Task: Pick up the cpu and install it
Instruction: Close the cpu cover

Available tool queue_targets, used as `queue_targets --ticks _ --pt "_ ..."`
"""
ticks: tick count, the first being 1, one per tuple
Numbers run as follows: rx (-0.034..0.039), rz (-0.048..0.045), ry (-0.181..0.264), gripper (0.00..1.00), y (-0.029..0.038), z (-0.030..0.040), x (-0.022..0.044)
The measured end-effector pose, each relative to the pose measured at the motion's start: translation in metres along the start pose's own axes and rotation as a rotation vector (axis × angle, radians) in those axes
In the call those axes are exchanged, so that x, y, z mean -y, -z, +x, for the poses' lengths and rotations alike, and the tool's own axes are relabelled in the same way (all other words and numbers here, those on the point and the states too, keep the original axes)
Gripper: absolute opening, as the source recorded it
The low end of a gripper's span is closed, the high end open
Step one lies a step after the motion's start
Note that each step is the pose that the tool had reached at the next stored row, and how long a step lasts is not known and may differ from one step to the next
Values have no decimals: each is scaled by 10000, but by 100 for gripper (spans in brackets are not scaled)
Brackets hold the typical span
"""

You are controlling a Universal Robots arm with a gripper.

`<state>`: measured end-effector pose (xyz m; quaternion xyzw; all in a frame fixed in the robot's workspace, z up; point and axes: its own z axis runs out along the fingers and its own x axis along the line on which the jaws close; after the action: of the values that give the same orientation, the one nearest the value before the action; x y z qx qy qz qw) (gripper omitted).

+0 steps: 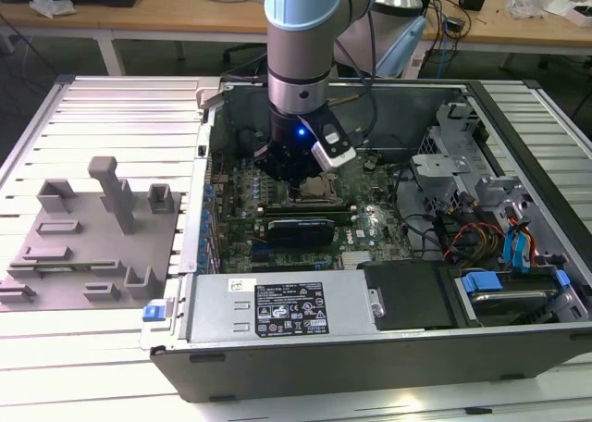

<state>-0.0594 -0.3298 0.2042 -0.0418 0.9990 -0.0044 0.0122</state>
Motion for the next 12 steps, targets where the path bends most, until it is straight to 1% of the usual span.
queue_targets --ticks 3,10,11,12 --pt "-1 0 -2 11 1 4 2" --pt "0 0 -2 11 47 3 3" --pt "-1 0 -2 11 61 3 3" --pt "0 0 -2 11 105 2 3"
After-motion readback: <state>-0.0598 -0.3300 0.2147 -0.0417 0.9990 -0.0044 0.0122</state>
